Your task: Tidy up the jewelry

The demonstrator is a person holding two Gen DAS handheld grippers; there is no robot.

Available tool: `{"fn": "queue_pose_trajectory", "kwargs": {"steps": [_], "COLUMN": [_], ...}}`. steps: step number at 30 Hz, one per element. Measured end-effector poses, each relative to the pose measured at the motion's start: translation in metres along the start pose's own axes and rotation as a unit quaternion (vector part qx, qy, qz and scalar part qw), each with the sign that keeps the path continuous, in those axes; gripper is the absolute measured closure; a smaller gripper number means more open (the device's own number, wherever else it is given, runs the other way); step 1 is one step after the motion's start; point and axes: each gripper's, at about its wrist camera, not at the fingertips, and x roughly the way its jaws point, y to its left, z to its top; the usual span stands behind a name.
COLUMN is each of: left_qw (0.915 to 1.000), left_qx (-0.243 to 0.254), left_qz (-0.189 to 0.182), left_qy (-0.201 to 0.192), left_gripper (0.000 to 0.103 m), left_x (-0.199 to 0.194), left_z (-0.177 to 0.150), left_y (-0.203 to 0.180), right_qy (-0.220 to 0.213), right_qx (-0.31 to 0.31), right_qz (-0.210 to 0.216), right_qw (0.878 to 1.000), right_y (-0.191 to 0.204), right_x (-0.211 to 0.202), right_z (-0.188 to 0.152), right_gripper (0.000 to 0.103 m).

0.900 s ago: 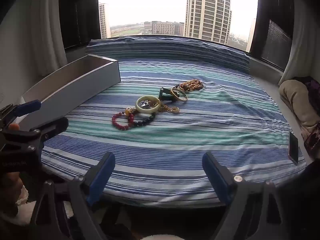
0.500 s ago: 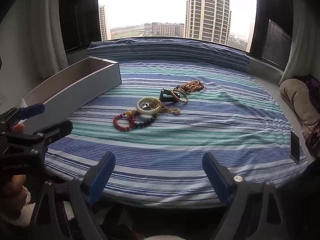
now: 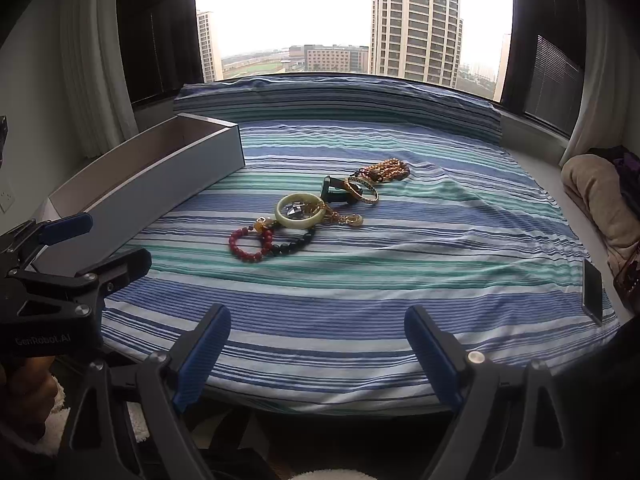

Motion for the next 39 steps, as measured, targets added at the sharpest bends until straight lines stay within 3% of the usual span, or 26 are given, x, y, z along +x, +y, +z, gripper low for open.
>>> {"fn": "queue_pose_trajectory", "kwargs": {"steps": [39], "left_qw": [0.9997], "left_qx": [-0.016], "left_qz": [0.003], "left_qy": [0.019], "left_gripper": [0.0], "left_x": [0.0086], "left_z": [-0.0016], "left_y": [0.0082], "right_qy": [0.002], "right_qx": [0.002], "right_qz": [0.003], "right_qw": [1.0], "right_y": [-0.0007], "right_x": [0.002], "right_z": [0.0001], "right_gripper": [0.013]}}
